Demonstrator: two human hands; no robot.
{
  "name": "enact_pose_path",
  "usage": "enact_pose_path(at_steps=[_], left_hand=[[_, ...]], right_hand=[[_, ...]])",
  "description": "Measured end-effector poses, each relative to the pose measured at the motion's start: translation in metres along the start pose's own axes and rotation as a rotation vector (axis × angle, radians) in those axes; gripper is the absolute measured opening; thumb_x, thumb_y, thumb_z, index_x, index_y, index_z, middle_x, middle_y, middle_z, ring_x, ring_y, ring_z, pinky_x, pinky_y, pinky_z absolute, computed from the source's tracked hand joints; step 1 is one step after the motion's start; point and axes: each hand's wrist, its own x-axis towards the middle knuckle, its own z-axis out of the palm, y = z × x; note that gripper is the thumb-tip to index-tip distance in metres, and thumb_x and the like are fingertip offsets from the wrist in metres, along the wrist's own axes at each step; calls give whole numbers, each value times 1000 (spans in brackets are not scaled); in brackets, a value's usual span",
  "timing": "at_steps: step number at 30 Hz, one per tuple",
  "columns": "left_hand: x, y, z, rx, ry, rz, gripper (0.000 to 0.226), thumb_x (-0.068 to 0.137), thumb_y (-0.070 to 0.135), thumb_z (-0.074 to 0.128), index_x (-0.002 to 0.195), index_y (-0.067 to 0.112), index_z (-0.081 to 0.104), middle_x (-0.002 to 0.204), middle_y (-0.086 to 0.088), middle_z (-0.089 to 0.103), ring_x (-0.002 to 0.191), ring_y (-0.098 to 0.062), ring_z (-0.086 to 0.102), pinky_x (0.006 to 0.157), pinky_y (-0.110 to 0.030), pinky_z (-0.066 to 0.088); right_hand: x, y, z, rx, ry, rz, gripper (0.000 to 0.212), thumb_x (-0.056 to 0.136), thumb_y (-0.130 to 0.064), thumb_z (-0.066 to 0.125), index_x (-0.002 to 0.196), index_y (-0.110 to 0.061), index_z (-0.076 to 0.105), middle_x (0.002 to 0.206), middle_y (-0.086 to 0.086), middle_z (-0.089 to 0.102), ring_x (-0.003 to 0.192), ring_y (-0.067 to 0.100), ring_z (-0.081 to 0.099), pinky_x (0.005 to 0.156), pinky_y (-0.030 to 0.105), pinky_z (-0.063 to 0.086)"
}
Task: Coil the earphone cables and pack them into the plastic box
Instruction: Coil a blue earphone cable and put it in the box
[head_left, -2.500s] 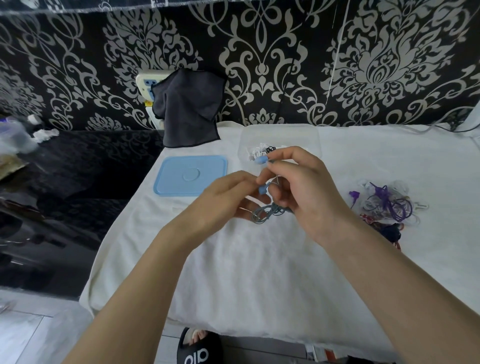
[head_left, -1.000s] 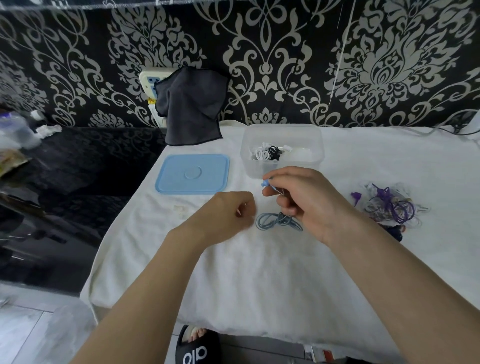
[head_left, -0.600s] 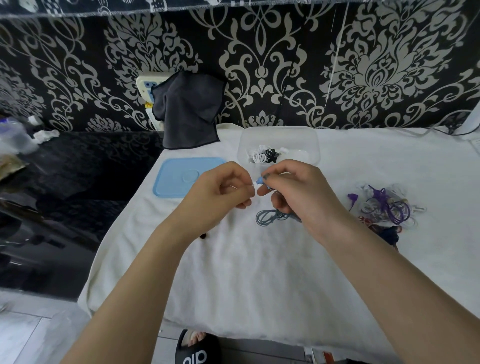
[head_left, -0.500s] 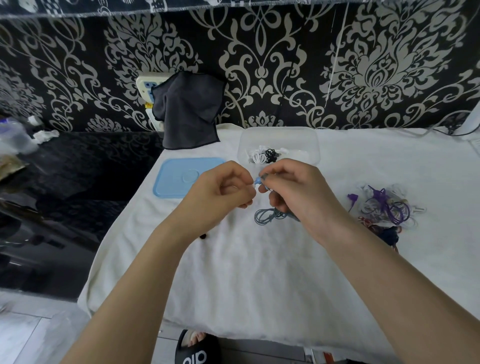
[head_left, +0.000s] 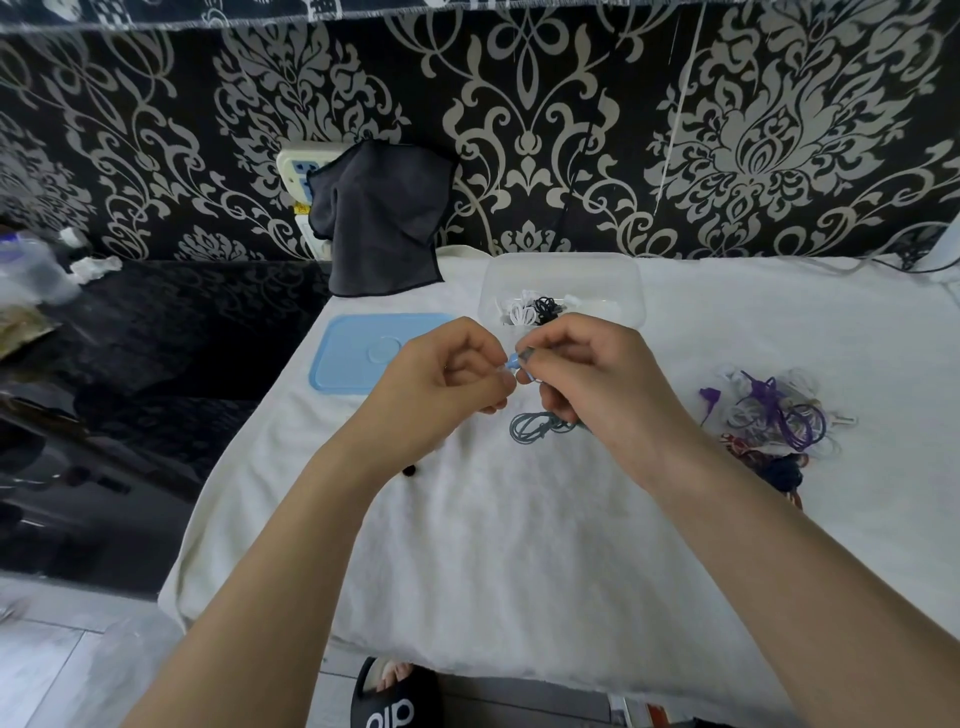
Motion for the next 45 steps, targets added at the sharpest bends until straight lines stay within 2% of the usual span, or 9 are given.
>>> enact_pose_path(at_steps=[7,11,17,20,28,32,37,42,45], left_hand=[[-1,-1,-3,-8,-1,30,19,86,-6,70,101,5,65,86,-13,75,75,-16,70,84,-32,57],[0,-3,-4,-23,8,79,20,87,-8,67,102,5,70,88,-12,76,84,-21,72,94,-43,57],[-1,-3,-6,-47,21,116,12,92,2,70,102,7,72,96,-12,77,88,-20,74,95,-47,56],[-1,-2,-6,-84,17,129,13,92,5,71,104,10,73,97,-12,78,99,-31,74,101,-55,52],[-2,-2,-10,-178,-10,156,10,92,-1,69,101,2,72,96,-17,77,102,-33,73,104,-52,52],[-2,-1,-12,-262,-94,139,8,92,0,67,99,1,69,100,-22,74,104,-39,69,98,-42,56],[-1,0,-13,-445,-146,74,14,85,5,71,98,10,67,94,-16,71,96,-28,71,85,-27,55],[-1,-1,-13,-451,-156,93,10,86,4,70,86,13,65,97,-21,69,94,-29,72,85,-29,56],[-2,0,-11,-446,-149,117,11,84,4,72,84,11,64,91,-13,71,93,-28,71,84,-28,55]], right_hand=[[0,1,0,-36,17,-9,8,89,-12,65,88,-14,72,75,2,72,57,11,56,55,29,44],[1,0,-1,74,5,62,10,93,-8,63,92,-7,72,73,5,70,52,9,51,48,20,39],[5,-1,-5,299,-67,185,7,92,-4,65,94,0,70,69,4,66,56,12,46,49,22,35],[5,-2,-4,363,-92,200,4,92,-2,64,90,-2,68,68,6,65,55,11,46,48,20,35],[5,-4,-5,400,-159,160,12,92,0,64,81,-4,68,72,9,63,56,10,45,49,20,35],[4,-6,-6,399,-193,135,15,93,0,62,80,-5,68,72,10,61,55,10,44,49,19,34],[4,-8,-8,449,-246,132,14,92,1,61,80,-4,66,75,13,58,54,10,44,48,19,34],[6,-8,-9,490,-250,222,3,92,1,62,90,0,64,70,8,63,51,7,46,46,17,34],[6,-8,-8,513,-245,252,4,93,2,60,91,0,64,69,7,63,50,7,42,45,17,31]])
